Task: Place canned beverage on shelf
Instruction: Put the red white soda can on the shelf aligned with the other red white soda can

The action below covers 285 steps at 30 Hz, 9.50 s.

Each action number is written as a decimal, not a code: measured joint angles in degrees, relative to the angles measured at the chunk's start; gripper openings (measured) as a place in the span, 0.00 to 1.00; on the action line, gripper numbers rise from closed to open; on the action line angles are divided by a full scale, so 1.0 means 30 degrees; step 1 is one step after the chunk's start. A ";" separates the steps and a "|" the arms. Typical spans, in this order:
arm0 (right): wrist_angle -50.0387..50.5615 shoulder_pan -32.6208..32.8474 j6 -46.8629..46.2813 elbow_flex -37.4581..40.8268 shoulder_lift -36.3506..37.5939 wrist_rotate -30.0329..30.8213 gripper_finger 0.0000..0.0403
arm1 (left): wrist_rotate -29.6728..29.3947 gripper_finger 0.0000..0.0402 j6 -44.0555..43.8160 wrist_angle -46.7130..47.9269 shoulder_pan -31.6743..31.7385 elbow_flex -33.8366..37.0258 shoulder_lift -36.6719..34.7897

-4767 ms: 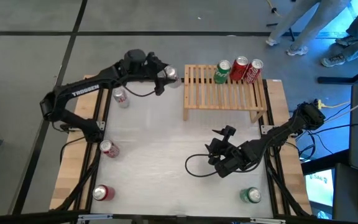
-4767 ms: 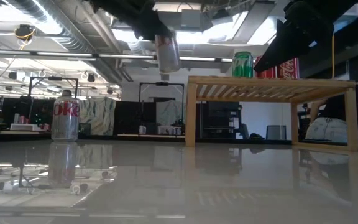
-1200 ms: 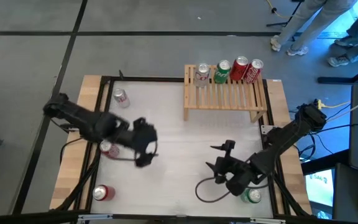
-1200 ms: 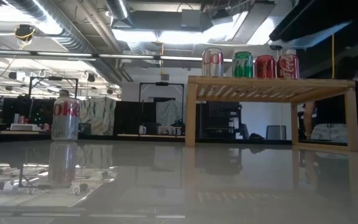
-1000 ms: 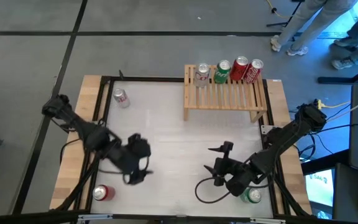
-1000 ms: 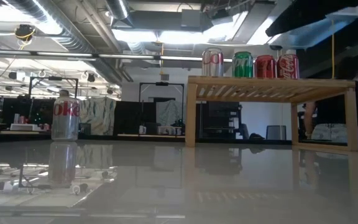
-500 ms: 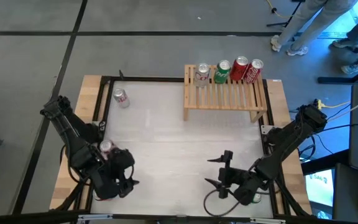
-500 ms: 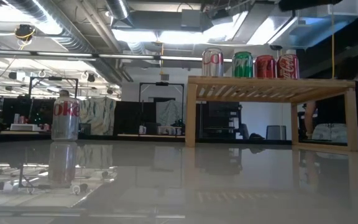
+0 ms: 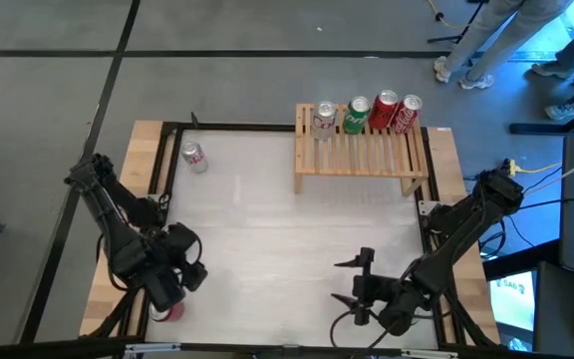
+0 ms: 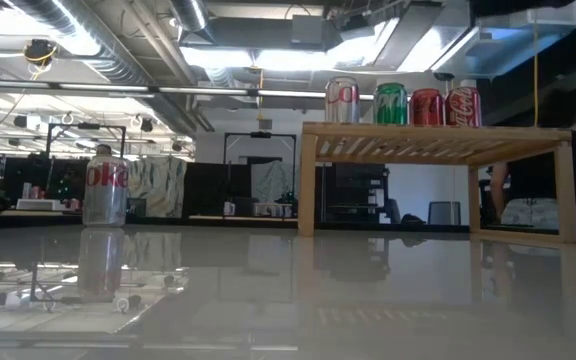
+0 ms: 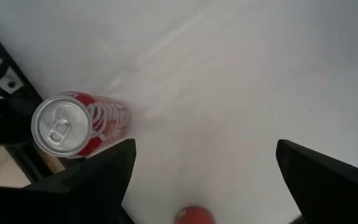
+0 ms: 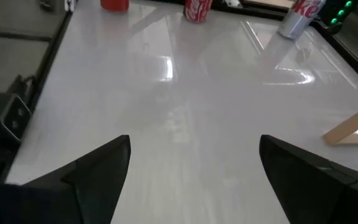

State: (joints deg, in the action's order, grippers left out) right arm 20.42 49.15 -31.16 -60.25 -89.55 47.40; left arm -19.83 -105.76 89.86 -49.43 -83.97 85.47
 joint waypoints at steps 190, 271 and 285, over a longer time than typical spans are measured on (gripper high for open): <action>-0.3420 -0.8189 0.4480 -0.1763 -0.2776 -0.9133 0.87 | -0.4911 0.84 2.9540 -3.7183 0.6992 1.0348 0.9039; 1.4470 -0.7140 -0.1582 -0.4561 0.9768 -0.3904 0.70 | -0.4066 0.84 2.9954 -3.7135 0.7345 1.0348 0.9063; 2.1245 -0.9268 -0.4982 -0.4564 1.1726 -0.1140 0.70 | -0.4074 0.84 2.9961 -3.7142 0.7345 1.0348 0.9063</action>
State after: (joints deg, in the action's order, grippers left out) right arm 84.16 21.34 -46.10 -73.94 -54.37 43.98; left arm -32.06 -15.88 -21.56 -27.40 -52.93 112.66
